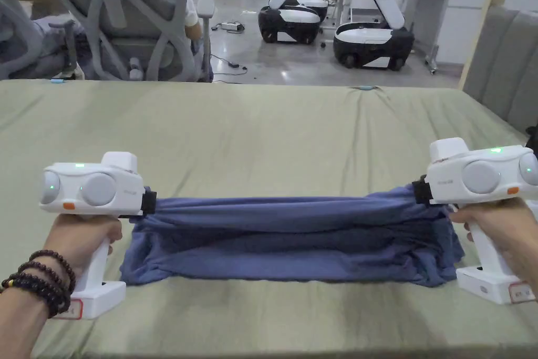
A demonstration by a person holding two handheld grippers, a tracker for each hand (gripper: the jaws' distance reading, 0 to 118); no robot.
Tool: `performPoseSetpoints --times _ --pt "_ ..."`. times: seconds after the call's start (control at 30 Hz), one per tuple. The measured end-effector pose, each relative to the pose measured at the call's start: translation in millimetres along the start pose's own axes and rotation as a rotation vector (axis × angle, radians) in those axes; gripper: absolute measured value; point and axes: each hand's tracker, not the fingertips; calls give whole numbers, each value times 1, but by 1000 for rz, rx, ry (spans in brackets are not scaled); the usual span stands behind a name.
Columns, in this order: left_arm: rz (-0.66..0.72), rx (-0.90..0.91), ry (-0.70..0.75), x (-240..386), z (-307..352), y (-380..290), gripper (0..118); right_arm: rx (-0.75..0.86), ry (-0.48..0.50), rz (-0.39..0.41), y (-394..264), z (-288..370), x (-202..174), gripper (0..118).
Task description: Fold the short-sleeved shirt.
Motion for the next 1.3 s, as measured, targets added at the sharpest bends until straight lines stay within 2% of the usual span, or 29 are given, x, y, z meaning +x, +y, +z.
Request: performPoseSetpoints --times 0.13,0.23,0.3,0.43,0.47,0.5,0.53,0.57,0.6,0.63,0.67,0.73,0.8,0.83,0.87,0.9,0.93,0.97,1.03,1.2,1.23,1.3 --pt "-20 -85 -16 5 -7 -45 2 -69 27 2 -49 1 -7 5" --pt "-22 -169 -16 12 -29 -69 2 -190 17 37 -82 -27 -19 5" --pt "-26 -162 -9 16 -38 -80 2 -256 14 63 -98 -60 -20 5" --pt "-30 -135 10 19 -35 -73 2 -222 8 29 -103 -69 -19 6" --pt "-32 -140 12 20 -33 -71 4 -223 4 27 -100 -68 -19 11" --pt "-34 -141 13 20 -31 -69 11 -215 0 30 -98 -62 -17 20" --pt "-46 -136 16 21 -28 -68 27 -187 7 22 -97 -53 -16 40" --pt "-77 -117 20 22 -24 -66 69 -142 16 5 -94 -45 -16 83" --pt "-113 -74 24 25 -15 -63 102 -88 9 -2 -91 -35 -19 113" --pt "-124 -40 15 26 -10 -60 118 -52 -3 4 -88 -24 -23 118" --pt "-124 -25 8 27 -6 -57 109 -28 -12 7 -83 -15 -27 111" --pt "-90 19 -15 31 10 -44 109 38 9 -11 -66 -5 -34 110" --pt "-62 28 -16 35 16 -35 104 68 15 -12 -56 3 -46 103" --pt "-52 47 -15 36 14 -32 104 107 16 -1 -52 5 -53 103" --pt "-52 59 -11 37 11 -29 81 115 7 4 -51 6 -59 74" --pt "-56 75 -1 39 11 -28 46 115 1 4 -49 6 -65 36" --pt "-60 74 6 40 10 -28 3 109 6 1 -48 -4 -64 0" --pt "-64 76 10 41 10 -26 0 109 17 -7 -46 -3 -65 0" --pt "-42 63 -59 33 11 -28 0 98 77 -11 -46 -3 -68 0" --pt "117 86 -138 -7 12 -29 0 97 89 25 -49 -1 -85 0" --pt "170 90 -190 -20 9 -30 9 96 100 27 -49 -1 -86 0" --pt "280 82 -284 -43 3 -38 80 96 108 38 -49 -2 -90 0"
